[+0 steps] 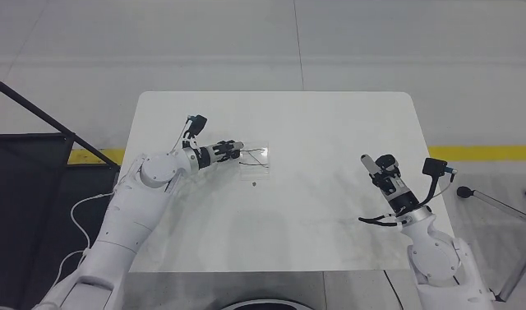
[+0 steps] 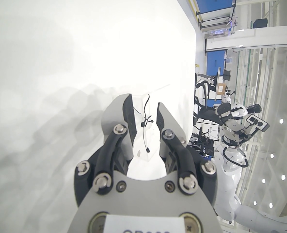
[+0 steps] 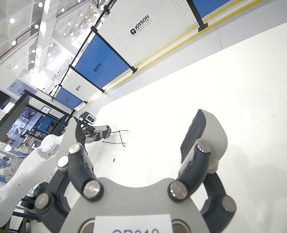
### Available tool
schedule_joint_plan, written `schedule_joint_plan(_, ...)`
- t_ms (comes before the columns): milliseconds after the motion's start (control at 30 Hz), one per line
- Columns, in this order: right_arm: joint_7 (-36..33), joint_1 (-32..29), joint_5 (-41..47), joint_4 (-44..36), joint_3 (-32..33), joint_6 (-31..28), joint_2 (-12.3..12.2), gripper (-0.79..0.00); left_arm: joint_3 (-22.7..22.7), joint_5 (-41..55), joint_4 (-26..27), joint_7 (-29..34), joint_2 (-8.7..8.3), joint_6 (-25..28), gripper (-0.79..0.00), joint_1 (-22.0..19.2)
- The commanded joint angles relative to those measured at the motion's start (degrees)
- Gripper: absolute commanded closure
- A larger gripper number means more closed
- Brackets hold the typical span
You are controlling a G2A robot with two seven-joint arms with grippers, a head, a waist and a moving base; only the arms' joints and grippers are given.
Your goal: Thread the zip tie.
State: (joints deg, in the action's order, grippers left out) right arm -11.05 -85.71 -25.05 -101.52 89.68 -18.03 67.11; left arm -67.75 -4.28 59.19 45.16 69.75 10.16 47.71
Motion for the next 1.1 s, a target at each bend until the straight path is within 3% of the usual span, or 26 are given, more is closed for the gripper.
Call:
schedule_joint_plan(0, 0.0, 0.0, 0.0, 0.0, 0.0, 0.0, 0.0, -0.785, 0.03, -0.08, 0.05, 0.07, -0.04, 0.12, -0.259, 0.03)
schedule_joint_plan(33, 0.0, 0.0, 0.0, 0.0, 0.0, 0.0, 0.0, -0.785, 0.04, -0.13, 0.09, 0.17, -0.06, 0.17, -0.252, 0.06)
schedule_joint_plan(67, 0.0, 0.0, 0.0, 0.0, 0.0, 0.0, 0.0, -0.785, 0.06, -0.17, 0.13, 0.28, -0.09, 0.22, -0.182, 0.09)
schedule_joint_plan(200, 0.0, 0.0, 0.0, 0.0, 0.0, 0.0, 0.0, -0.785, 0.04, -0.31, 0.28, 0.18, -0.17, 0.27, -0.145, 0.19)
schedule_joint_plan(467, 0.0, 0.0, 0.0, 0.0, 0.0, 0.0, 0.0, -0.785, 0.13, -0.49, 0.64, 0.31, -0.32, 0.47, 0.0, 0.51)
schedule_joint_plan(600, 0.0, 0.0, 0.0, 0.0, 0.0, 0.0, 0.0, -0.785, -0.02, -0.48, 0.88, 0.18, -0.43, 0.61, 0.0, 0.77)
schedule_joint_plan(667, 0.0, 0.0, 0.0, 0.0, 0.0, 0.0, 0.0, -0.785, -0.12, -0.35, 1.11, 0.12, -0.48, 0.59, -0.169, 0.95)
schedule_joint_plan(700, 0.0, 0.0, 0.0, 0.0, 0.0, 0.0, 0.0, -0.785, -0.16, -0.31, 1.21, 0.14, -0.51, 0.6, -0.191, 1.05)
schedule_joint_plan(1067, 0.0, 0.0, 0.0, 0.0, 0.0, 0.0, 0.0, -0.785, -0.67, 0.26, 2.42, 0.35, -0.85, 0.76, -0.209, 2.13)
